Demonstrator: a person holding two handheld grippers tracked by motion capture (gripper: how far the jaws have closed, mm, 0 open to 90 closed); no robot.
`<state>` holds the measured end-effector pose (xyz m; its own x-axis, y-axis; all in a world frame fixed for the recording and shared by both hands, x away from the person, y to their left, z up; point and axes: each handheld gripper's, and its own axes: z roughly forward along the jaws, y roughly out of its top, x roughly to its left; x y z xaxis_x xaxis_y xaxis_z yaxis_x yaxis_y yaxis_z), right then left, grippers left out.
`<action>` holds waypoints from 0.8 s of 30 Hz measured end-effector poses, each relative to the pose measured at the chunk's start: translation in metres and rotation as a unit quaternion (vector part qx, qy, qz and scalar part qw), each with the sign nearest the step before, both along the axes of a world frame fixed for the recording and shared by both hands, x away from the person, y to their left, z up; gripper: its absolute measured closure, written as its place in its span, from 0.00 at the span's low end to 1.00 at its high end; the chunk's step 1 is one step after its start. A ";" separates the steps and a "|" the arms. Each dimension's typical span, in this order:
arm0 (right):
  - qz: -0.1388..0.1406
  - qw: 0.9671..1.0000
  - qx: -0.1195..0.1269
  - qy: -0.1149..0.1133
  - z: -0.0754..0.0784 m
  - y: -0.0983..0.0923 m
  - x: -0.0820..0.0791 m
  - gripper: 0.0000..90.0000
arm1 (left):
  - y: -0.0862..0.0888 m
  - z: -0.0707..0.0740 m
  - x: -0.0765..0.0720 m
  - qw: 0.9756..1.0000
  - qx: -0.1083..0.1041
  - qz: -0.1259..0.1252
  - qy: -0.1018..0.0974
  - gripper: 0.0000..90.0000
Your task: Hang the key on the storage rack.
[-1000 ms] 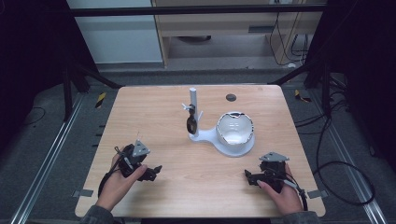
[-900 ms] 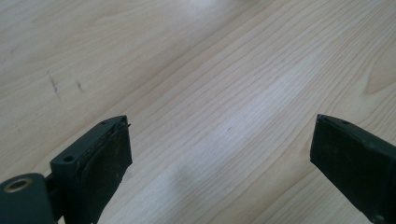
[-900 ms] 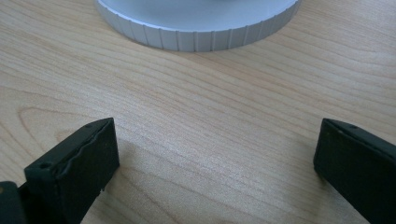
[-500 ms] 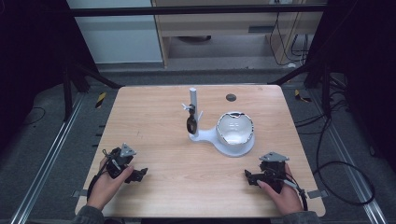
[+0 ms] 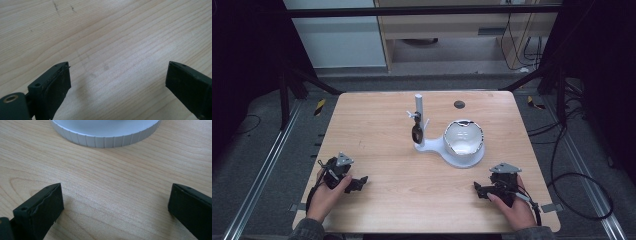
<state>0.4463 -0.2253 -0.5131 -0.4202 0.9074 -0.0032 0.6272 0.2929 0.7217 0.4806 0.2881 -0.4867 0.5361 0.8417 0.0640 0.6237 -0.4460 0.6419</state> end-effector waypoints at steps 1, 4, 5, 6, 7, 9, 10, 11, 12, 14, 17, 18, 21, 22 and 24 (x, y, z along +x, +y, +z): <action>0.000 1.000 -0.001 -0.001 0.000 0.000 0.000 0.00 | 0.000 -0.001 0.001 1.000 0.000 0.002 -0.001 0.06; 0.000 1.000 -0.001 0.000 0.000 0.000 0.000 0.00 | -0.001 -0.004 0.003 1.000 -0.006 0.008 -0.005 0.06; 0.000 1.000 0.000 0.000 0.000 0.000 0.000 0.00 | -0.001 -0.005 0.004 1.000 -0.009 0.008 -0.005 0.06; 0.000 1.000 0.000 0.000 0.000 0.000 0.000 0.00 | -0.001 -0.006 0.004 1.000 -0.012 0.009 -0.006 0.06; 0.000 1.000 -0.001 -0.001 0.000 0.000 0.000 0.00 | -0.001 -0.006 0.005 1.000 -0.014 0.010 -0.007 0.06; -0.001 1.000 0.000 0.000 0.000 0.000 0.000 0.00 | -0.002 -0.007 0.006 1.000 -0.014 0.010 -0.008 0.06; 0.000 1.000 -0.001 -0.001 0.000 0.000 0.000 0.00 | -0.003 -0.008 0.007 1.000 -0.016 0.012 -0.009 0.06; 0.000 1.000 -0.001 -0.001 0.000 0.000 0.000 0.00 | -0.003 -0.008 0.007 1.000 -0.017 0.012 -0.010 0.06; 0.000 1.000 -0.001 -0.001 0.000 0.000 0.000 0.00 | -0.004 -0.008 0.008 1.000 -0.017 0.012 -0.011 0.06; 0.000 1.000 -0.001 -0.001 0.000 0.000 0.000 0.00 | -0.004 -0.009 0.009 1.000 -0.019 0.012 -0.009 0.06; 0.000 1.000 -0.001 -0.001 0.000 0.000 0.000 0.00 | -0.004 -0.010 0.011 1.000 -0.018 0.012 -0.007 0.06; -0.001 1.000 -0.001 -0.001 0.000 0.000 0.000 0.00 | -0.004 -0.012 0.012 1.000 -0.019 0.015 -0.006 0.06; 0.000 1.000 -0.001 -0.001 0.000 0.000 0.000 0.00 | -0.004 -0.014 0.012 1.000 -0.020 0.017 -0.005 0.06; 0.000 1.000 -0.001 -0.001 0.000 0.000 0.000 0.00 | -0.004 -0.015 0.012 0.999 -0.027 0.019 -0.007 0.06; 0.000 1.000 -0.001 -0.001 0.000 0.000 0.000 0.00 | -0.005 -0.016 0.012 0.999 -0.030 0.019 -0.010 0.06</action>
<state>0.4464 -0.2253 -0.5132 -0.4196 0.9077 -0.0052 0.6266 0.2938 0.7218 0.4923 0.2832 -0.5026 0.5022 0.8644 0.0242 0.6262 -0.3828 0.6792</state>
